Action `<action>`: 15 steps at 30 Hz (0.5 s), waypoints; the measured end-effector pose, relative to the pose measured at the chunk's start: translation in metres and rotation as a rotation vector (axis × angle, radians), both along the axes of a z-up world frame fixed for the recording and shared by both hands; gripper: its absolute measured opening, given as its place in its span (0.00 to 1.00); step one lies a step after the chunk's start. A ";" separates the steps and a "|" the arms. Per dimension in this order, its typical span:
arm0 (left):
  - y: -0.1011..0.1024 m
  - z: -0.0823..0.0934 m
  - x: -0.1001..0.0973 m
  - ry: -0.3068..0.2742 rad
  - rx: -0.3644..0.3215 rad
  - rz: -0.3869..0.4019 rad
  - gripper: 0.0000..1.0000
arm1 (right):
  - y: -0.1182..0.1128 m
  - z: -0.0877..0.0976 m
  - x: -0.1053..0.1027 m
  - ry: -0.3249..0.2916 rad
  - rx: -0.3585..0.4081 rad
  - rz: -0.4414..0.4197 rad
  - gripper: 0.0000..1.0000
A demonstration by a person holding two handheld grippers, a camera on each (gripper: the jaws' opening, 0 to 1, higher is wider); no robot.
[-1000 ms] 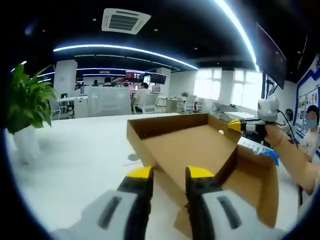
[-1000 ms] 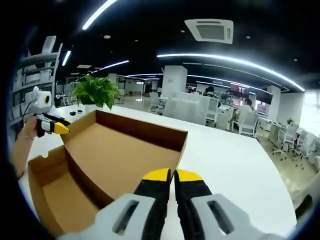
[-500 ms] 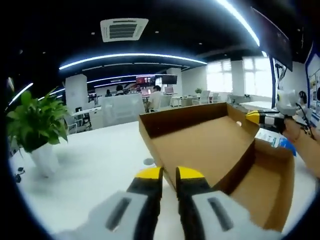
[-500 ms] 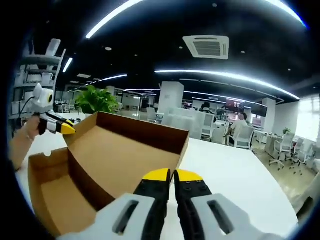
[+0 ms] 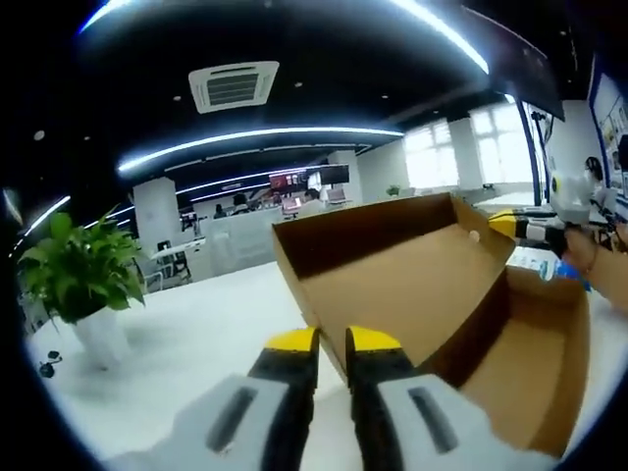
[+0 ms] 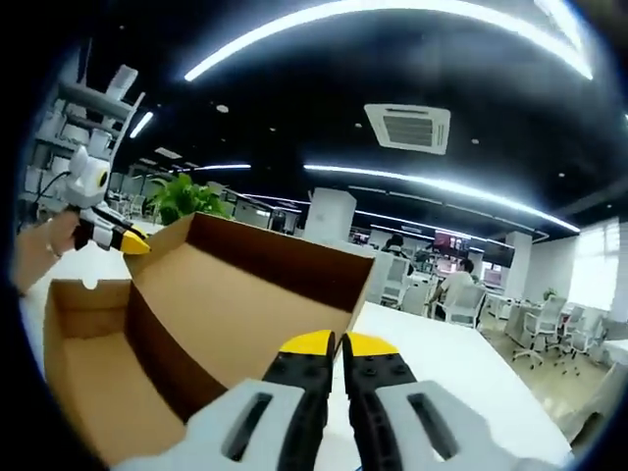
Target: Operate the shoe box by opening the lid, removing the specified soft item, and placing it in the target area until the item is outside and the box remains undamaged.
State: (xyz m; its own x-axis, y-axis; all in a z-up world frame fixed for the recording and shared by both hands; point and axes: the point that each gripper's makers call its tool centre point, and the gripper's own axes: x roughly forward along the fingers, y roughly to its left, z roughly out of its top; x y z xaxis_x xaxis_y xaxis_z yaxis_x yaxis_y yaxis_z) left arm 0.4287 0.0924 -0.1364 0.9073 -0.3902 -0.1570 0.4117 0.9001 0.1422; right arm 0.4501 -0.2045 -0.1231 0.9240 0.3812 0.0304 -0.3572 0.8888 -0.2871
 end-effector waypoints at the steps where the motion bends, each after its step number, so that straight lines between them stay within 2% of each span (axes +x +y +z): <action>1: 0.000 0.001 -0.001 -0.007 -0.010 -0.010 0.10 | -0.001 0.001 -0.002 -0.018 -0.002 -0.012 0.02; 3: 0.000 0.003 -0.003 -0.007 -0.044 -0.032 0.11 | -0.001 0.000 -0.005 -0.039 0.000 -0.028 0.02; 5: -0.002 0.003 -0.007 0.011 -0.100 -0.091 0.12 | -0.002 0.000 -0.005 -0.059 0.000 -0.049 0.02; 9: 0.001 0.003 -0.012 0.049 -0.160 -0.139 0.14 | -0.002 0.000 -0.002 -0.070 -0.003 -0.061 0.01; 12: 0.012 0.022 -0.021 0.043 -0.316 -0.185 0.19 | -0.002 0.000 -0.001 -0.082 -0.028 -0.080 0.01; 15: 0.024 0.029 -0.020 0.064 -0.404 -0.203 0.21 | -0.005 0.001 0.000 -0.084 -0.019 -0.079 0.01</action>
State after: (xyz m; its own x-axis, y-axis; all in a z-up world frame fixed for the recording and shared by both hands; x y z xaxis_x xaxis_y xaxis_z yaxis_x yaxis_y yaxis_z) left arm 0.4085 0.1160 -0.1076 0.7996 -0.6005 -0.0089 0.5820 0.7784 -0.2353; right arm 0.4497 -0.2090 -0.1224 0.9457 0.3085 0.1024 -0.2602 0.9072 -0.3305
